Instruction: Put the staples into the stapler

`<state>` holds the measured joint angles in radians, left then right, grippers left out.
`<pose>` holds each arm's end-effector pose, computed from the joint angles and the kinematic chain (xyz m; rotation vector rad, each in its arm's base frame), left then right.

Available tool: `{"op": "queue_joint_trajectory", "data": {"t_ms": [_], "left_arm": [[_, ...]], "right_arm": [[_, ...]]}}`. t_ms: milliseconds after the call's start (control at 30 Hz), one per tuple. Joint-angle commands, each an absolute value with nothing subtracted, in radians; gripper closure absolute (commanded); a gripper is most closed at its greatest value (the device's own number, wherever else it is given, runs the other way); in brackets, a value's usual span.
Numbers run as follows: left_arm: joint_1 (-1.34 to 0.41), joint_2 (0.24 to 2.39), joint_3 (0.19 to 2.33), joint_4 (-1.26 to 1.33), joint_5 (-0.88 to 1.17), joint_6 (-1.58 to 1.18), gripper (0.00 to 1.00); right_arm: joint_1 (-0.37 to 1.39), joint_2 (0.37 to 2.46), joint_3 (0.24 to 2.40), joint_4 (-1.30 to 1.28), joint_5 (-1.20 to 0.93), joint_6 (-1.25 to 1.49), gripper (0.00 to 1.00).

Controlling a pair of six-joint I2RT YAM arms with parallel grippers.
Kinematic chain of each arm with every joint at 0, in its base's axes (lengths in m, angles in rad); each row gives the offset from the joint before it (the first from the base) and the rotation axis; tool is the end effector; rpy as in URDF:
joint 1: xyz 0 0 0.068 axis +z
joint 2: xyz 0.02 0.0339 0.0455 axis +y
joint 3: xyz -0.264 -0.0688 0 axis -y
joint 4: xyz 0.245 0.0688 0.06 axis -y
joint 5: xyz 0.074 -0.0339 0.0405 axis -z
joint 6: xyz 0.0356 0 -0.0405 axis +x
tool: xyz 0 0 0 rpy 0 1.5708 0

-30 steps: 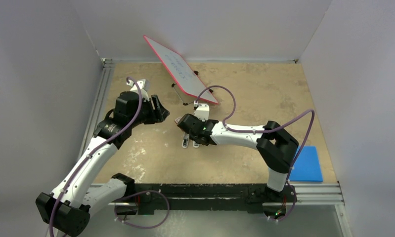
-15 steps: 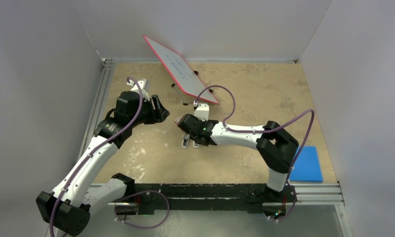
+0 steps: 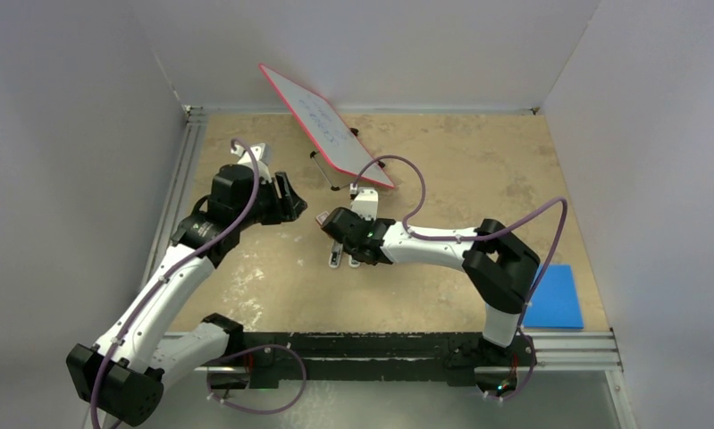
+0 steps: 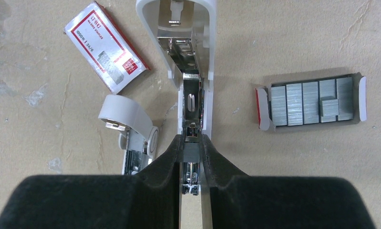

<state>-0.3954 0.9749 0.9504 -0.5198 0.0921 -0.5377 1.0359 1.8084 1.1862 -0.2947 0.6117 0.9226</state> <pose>0.1943 -0.0846 0.3293 -0.0986 2.1797 -0.6428 0.2108 0.3156 0.1942 0.1145 2.2868 0.2400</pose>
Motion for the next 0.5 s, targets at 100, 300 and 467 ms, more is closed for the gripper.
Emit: {"op": "queue_joint_trajectory", "data": {"t_ms": [100, 300, 467], "left_arm": [[-0.397, 0.976, 0.955, -0.502, 0.093, -0.528, 0.45], [-0.398, 0.982, 0.954, -0.5, 0.1, -0.527, 0.45], [-0.398, 0.982, 0.955, -0.5, 0.099, -0.527, 0.45]], "right_arm": [[1.038, 1.784, 1.176, -0.282, 0.648, 0.924, 0.85], [1.037, 1.801, 1.17, -0.272, 0.632, 0.917, 0.85], [1.038, 1.794, 1.164, -0.273, 0.635, 0.918, 0.85]]}}
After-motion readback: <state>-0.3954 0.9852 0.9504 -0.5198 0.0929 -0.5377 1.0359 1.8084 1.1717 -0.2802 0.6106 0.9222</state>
